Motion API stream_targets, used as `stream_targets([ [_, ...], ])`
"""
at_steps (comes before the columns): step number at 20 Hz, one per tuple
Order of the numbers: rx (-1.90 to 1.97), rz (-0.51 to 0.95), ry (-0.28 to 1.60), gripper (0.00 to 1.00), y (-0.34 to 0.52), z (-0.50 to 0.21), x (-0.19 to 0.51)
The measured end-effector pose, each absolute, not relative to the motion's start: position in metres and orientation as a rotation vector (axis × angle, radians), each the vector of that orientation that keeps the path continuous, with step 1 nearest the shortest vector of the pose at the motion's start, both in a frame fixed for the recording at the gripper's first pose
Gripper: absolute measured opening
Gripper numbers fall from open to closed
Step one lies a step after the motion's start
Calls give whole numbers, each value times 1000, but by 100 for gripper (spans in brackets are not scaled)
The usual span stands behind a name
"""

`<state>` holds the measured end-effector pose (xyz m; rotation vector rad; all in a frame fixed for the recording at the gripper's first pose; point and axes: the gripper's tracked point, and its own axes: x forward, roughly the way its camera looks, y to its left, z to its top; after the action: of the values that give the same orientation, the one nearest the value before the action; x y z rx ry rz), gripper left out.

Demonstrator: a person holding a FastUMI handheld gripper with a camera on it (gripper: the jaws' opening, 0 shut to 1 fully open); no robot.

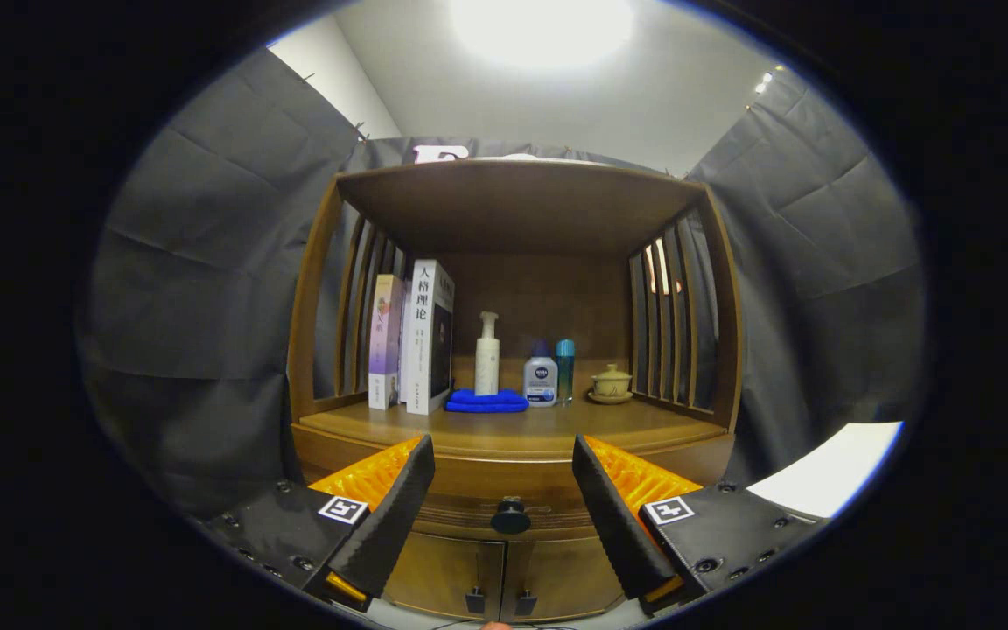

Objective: Pull open the drawer, take out the items inside it, and place them on the countertop above the cabinet.

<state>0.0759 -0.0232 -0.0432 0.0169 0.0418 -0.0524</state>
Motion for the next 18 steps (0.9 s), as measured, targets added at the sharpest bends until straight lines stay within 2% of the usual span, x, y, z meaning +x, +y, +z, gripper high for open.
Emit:
stream_targets([
  [13,54,-71,222,99,-30,-135,127],
  [18,87,-65,264,95,-29,-164,133],
])
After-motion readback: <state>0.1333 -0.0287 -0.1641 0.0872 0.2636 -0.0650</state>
